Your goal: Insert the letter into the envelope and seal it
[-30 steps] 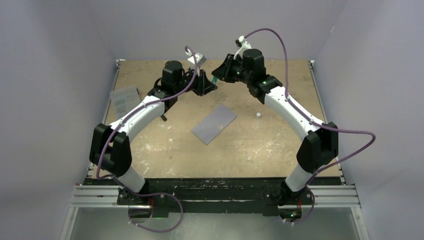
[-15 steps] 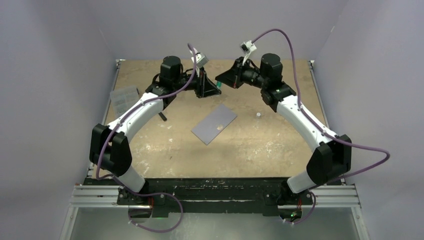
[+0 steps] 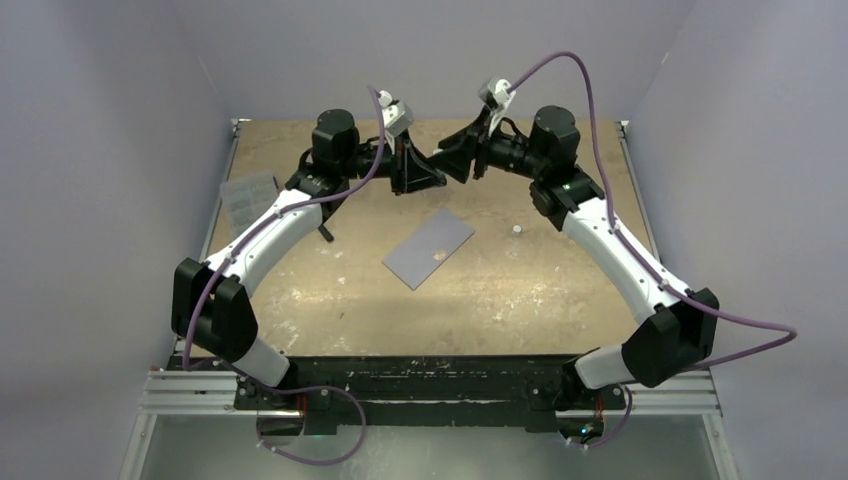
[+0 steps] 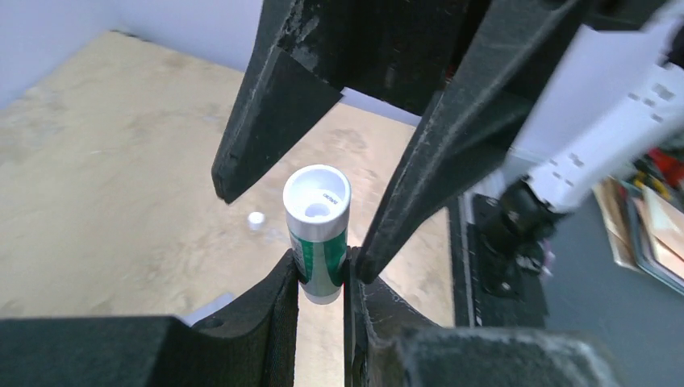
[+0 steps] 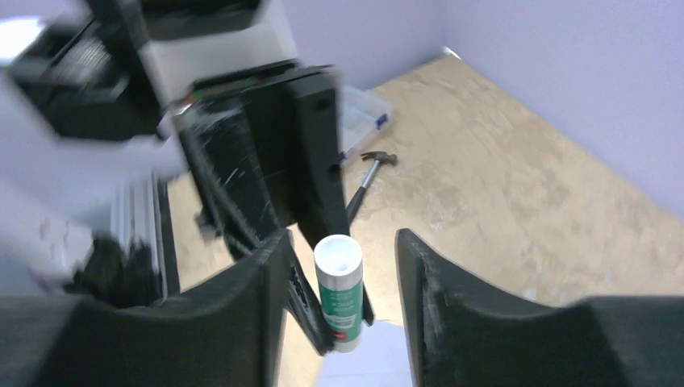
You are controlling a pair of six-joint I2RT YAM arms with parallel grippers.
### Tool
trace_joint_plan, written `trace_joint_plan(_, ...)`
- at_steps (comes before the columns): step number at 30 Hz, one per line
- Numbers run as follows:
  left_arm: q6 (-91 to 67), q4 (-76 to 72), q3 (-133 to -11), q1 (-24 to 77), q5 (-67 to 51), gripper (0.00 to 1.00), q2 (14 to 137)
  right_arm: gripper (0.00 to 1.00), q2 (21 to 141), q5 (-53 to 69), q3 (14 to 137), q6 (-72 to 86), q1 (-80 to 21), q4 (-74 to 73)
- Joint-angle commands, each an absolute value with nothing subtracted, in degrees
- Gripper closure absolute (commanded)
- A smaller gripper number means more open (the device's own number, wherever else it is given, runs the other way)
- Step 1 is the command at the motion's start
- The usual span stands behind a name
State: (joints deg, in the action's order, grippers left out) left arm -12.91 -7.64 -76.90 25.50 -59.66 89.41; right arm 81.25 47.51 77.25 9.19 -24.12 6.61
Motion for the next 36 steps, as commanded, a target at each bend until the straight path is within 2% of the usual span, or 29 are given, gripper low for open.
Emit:
trace_joint_plan(1,-10.9,-8.3,-76.0,24.9,-42.2,1.0,87.8,0.39,82.8,15.7,81.5,19.7,-25.7,1.2)
trace_joint_plan(3,-10.1,-7.7,-75.6,24.9,-37.5,1.0,88.0,0.34,85.5,8.4,84.5,25.1,-27.2,-4.2)
trace_joint_plan(6,-8.2,-5.8,-75.7,24.9,-33.4,1.0,89.1,0.32,91.0,-0.5,91.9,25.1,-32.5,-12.1)
trace_joint_plan(10,-4.8,-1.1,-77.3,25.0,-31.6,1.0,91.1,0.34,92.2,-2.8,91.8,28.0,-34.3,-8.4)
trace_joint_plan(12,-4.1,-0.1,-77.4,25.0,-30.7,1.0,91.3,0.4,93.7,-4.8,94.5,28.3,-34.3,-10.6)
trace_joint_plan(17,-2.8,3.9,-77.6,25.0,-28.9,1.0,91.4,0.66,95.6,-4.9,98.3,27.1,-34.4,-12.8)
trace_joint_plan(20,-3.4,4.1,-77.5,25.0,-28.5,1.0,91.2,0.74,96.2,-3.2,99.3,27.0,-34.4,-14.3)
trace_joint_plan(21,-3.8,4.1,-77.4,25.0,-28.4,1.0,91.2,0.71,96.4,-2.2,99.4,26.9,-34.4,-14.5)
trace_joint_plan(23,-4.2,4.1,-77.6,25.0,-28.4,1.0,91.2,0.53,96.6,-0.5,99.3,26.4,-34.4,-14.7)
trace_joint_plan(25,-4.3,4.1,-77.6,25.0,-28.4,1.0,91.2,0.44,96.7,0.9,99.0,25.8,-34.5,-14.8)
trace_joint_plan(30,-4.3,4.2,-77.7,25.0,-28.8,1.0,91.1,0.44,97.5,3.7,98.7,25.1,-34.5,-15.9)
trace_joint_plan(36,-4.7,3.9,-77.8,24.9,-29.2,1.0,90.6,0.51,97.9,3.8,98.7,24.4,-34.6,-17.0)
